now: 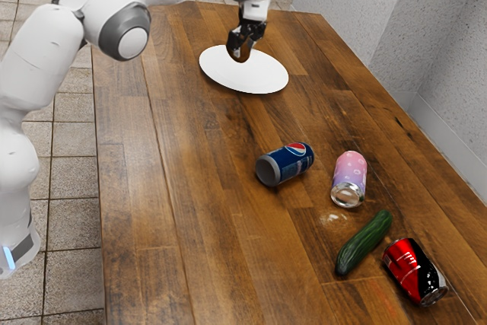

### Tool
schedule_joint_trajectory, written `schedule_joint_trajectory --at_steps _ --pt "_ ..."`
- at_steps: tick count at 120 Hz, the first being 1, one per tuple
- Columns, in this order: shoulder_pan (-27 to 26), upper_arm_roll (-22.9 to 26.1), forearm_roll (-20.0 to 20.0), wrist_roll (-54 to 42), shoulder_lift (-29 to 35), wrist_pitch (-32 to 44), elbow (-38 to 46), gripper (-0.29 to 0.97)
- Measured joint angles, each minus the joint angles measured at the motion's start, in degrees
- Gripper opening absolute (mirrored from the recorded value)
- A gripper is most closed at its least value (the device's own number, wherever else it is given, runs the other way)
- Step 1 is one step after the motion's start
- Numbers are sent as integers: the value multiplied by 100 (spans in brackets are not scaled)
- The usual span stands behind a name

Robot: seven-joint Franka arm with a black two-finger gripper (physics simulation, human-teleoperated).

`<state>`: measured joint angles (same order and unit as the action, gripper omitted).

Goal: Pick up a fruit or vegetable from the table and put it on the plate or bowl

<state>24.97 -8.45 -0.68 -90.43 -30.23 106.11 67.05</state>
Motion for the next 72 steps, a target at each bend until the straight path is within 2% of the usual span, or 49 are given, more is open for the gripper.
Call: schedule_joint_trajectory --at_steps 72 --pt "8 -35 246 -657 -565 1472 18 11"
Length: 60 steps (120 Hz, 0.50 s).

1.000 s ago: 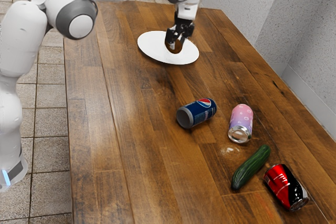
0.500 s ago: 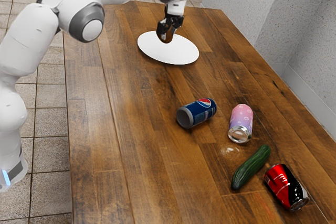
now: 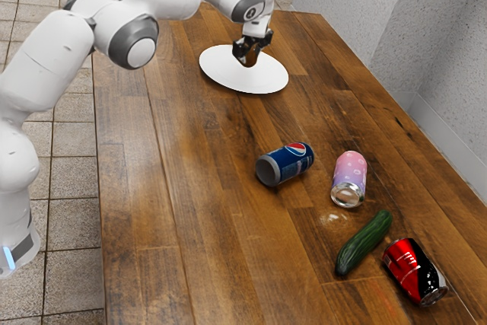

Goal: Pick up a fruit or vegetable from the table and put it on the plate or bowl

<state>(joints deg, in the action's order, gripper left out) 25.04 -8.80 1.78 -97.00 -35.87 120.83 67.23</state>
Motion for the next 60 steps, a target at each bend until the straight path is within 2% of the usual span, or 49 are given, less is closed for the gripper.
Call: schedule_joint_trajectory --at_steps 17,37,44,48,54,60 --pt "-56 -170 -3 -79 -13 64 11 45" --pt "-143 -181 14 -143 66 70 18 61" --pt "-510 -125 18 -158 574 -47 143 63" --pt "-839 -22 -124 -155 953 -135 308 64" --pt "-1238 150 -470 9 1613 -290 919 65" --pt "-1664 236 -504 463 2233 -730 1352 66"
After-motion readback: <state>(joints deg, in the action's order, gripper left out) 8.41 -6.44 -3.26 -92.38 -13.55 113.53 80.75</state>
